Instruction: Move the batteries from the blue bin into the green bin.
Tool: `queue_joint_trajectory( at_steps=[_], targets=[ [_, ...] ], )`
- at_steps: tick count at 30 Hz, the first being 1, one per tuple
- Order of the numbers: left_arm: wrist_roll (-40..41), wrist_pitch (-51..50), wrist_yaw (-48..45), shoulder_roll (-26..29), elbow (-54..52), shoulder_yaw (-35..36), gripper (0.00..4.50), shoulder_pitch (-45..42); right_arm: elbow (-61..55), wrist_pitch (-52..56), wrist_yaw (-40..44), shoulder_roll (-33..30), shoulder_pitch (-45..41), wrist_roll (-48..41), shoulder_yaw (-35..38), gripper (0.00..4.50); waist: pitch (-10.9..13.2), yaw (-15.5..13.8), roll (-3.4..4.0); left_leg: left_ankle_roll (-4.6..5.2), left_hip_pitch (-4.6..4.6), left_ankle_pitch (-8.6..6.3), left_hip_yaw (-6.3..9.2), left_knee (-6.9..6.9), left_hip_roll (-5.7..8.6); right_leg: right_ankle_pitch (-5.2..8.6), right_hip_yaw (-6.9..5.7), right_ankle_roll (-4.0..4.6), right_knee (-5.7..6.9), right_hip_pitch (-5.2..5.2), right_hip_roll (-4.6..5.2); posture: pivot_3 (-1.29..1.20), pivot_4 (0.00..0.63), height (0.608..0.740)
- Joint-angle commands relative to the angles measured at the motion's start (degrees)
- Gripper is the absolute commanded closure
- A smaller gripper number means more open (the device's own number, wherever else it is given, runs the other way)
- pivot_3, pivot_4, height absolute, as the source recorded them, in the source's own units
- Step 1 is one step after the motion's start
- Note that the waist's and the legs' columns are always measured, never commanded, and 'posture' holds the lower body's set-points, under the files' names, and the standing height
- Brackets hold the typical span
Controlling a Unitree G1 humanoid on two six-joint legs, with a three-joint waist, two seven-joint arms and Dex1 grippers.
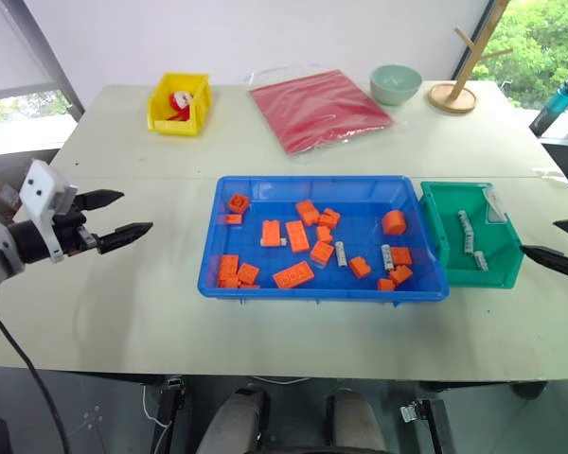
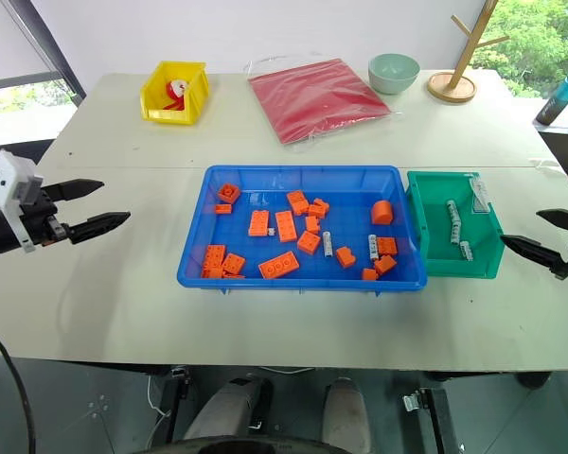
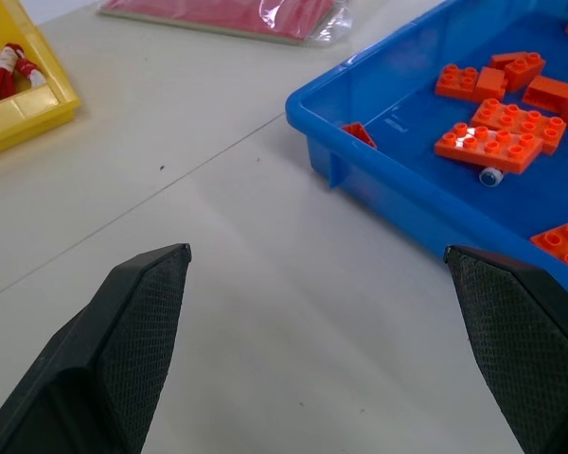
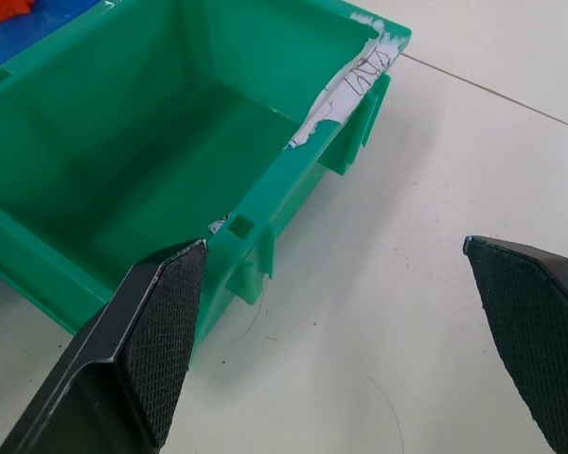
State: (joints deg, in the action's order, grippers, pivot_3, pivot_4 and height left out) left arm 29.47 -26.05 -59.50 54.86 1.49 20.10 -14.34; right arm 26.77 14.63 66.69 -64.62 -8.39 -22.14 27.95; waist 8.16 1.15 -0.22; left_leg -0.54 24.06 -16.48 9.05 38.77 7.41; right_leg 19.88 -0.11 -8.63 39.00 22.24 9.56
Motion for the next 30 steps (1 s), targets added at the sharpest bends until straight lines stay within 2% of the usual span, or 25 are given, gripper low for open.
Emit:
queue_joint_trajectory(
  at_steps=[1, 22, 26, 30],
  targets=[
    [0.07, 0.96, -0.41, 0.75, -0.62, 1.36, 0.0, -0.52, -0.7, -0.26, -0.42, -0.63, 0.28, -0.32, 2.01, 0.04, 0.0, 0.0, 0.0, 0.0, 0.0, 0.0, 0.0, 0.0, 0.0, 0.0, 0.0, 0.0, 0.0, 0.0, 0.0, 0.0, 0.15, 0.717],
    [2.32, -3.19, -0.81, -0.46, -2.54, -0.48, 0.0, -3.99, -3.24, 2.48, -3.25, -0.35, 0.63, -1.06, 3.1, 0.04, 0.0, -0.01, 0.01, 0.0, 0.0, 0.0, 0.0, 0.01, 0.0, 0.0, 0.0, 0.0, 0.01, 0.0, 0.0, 0.0, 0.15, 0.717],
    [2.92, -3.83, -2.15, -0.12, -4.57, -1.47, 0.0, -4.27, -4.73, 5.53, -2.43, -1.5, -3.34, -2.24, 1.49, 0.04, 0.01, 0.04, 0.01, 0.0, 0.0, 0.0, -0.01, 0.02, 0.0, 0.0, 0.0, 0.0, 0.01, 0.0, 0.0, 0.0, 0.15, 0.717],
    [5.61, -6.63, -3.08, -0.55, -7.08, -2.96, 0.0, -7.11, -14.96, 11.49, 2.46, -2.16, -9.66, -6.51, -3.67, 0.04, 0.05, 0.21, 0.09, -0.01, 0.01, 0.0, -0.04, 0.02, -0.07, 0.0, 0.0, 0.0, 0.02, 0.02, -0.04, 0.0, 0.15, 0.717]
  ],
)
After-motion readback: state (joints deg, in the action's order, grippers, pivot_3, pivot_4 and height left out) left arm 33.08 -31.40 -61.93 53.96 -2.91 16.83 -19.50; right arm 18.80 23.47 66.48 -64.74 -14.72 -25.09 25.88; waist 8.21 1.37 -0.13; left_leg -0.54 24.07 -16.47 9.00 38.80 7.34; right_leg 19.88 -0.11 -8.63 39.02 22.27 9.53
